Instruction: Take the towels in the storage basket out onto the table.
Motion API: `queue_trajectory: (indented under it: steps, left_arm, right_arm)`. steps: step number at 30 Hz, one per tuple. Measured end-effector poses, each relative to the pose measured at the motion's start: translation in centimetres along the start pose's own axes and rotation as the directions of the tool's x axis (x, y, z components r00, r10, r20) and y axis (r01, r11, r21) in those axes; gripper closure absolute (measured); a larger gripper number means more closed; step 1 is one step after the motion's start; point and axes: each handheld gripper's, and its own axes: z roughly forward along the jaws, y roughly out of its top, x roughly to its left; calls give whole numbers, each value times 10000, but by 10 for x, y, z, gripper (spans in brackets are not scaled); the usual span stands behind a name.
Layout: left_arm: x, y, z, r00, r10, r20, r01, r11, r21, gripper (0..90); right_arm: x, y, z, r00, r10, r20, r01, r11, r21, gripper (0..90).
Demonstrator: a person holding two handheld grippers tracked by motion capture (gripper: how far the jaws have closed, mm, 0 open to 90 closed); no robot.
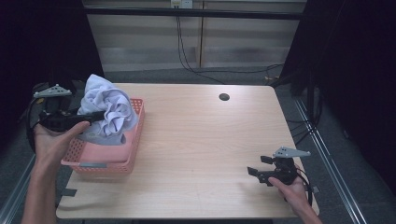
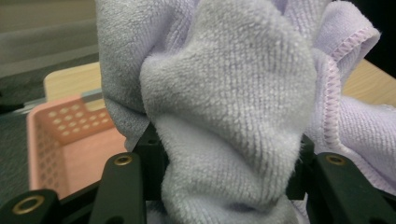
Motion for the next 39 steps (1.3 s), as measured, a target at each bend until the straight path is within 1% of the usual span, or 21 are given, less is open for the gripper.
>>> queue_trajectory:
  steps: [2,6,11,15,16,17,18,19,21,22,23,24,26,27,28,30,33,35,36,38,39]
  left_arm:
    - [-6,2,4,9998,156,115,-156,9999,4,486]
    - [-16,6,17,9987,173,488,-171,9998,-47,485]
    - [-31,12,38,9940,358,1032,-357,9994,-30,485]
    - [-44,19,53,9856,621,1576,-633,9980,31,485]
    - [-48,21,57,9824,668,1745,-688,9976,59,485]
    - [-55,25,63,9795,830,1838,-862,9962,95,485]
    - [-55,25,63,9795,830,1838,-862,9962,95,485]
    - [-62,27,69,9755,936,1991,-975,9952,103,485]
    - [-69,29,76,9692,1014,2243,-1063,9943,98,485]
    - [-73,29,81,9669,1066,2320,-1135,9934,166,485]
    - [-73,29,81,9669,1066,2320,-1135,9934,166,485]
    - [-78,29,87,9639,1132,2410,-1226,9921,246,485]
    - [-84,28,95,9616,1055,2533,-1187,9922,372,484]
    - [-87,28,98,9623,1059,2503,-1213,9915,467,485]
    - [-89,28,100,9630,996,2503,-1136,9926,422,485]
    - [-96,27,105,9573,887,2750,-1024,9941,359,485]
    - [-109,26,114,9513,982,2921,-1144,9927,389,485]
    - [-116,25,121,9443,968,3144,-1167,9921,452,485]
    - [-121,24,126,9420,1054,3187,-1279,9905,506,485]
    - [-127,22,133,9409,1194,3168,-1480,9867,678,484]
    - [-130,20,138,9370,1145,3299,-1461,9866,726,484]
  right_arm:
    - [-1,0,0,10000,-10,0,10,10000,-19,195]
    - [-1,0,0,10000,6,35,-6,10000,-5,195]
    - [-1,0,0,10000,-29,6,29,10000,-29,195]
    - [-2,0,-1,10000,-14,39,14,10000,-47,195]
    - [-2,0,-1,10000,-31,59,32,10000,-51,195]
    - [-2,0,0,10000,-36,41,37,10000,-44,195]
    - [-2,0,0,10000,-36,41,37,10000,-44,195]
    - [-2,0,0,10000,-21,35,21,10000,13,195]
    - [-1,0,0,10000,-13,11,13,10000,4,195]
    - [-2,0,0,10000,-34,21,34,10000,-1,195]
    - [-2,0,0,10000,-34,21,34,10000,-1,195]
    - [-2,0,0,10000,-57,29,57,10000,-25,195]
    - [-3,0,-1,10000,-68,45,68,10000,-35,195]
    - [-2,0,-1,10000,-70,57,70,10000,-34,195]
    - [-2,0,-2,10000,-42,24,42,10000,-21,195]
    - [-2,0,-2,10000,-66,-19,65,10000,-63,195]
    - [-4,-1,-3,10000,-30,-3,30,10000,-58,195]
    - [-4,0,-3,10000,36,7,-36,10000,-74,195]
    - [-4,0,-3,10000,20,16,-19,10000,-88,195]
    - [-4,0,-4,10000,21,19,-20,10000,-96,195]
    - [-4,0,-4,10000,14,23,-14,10000,-85,195]
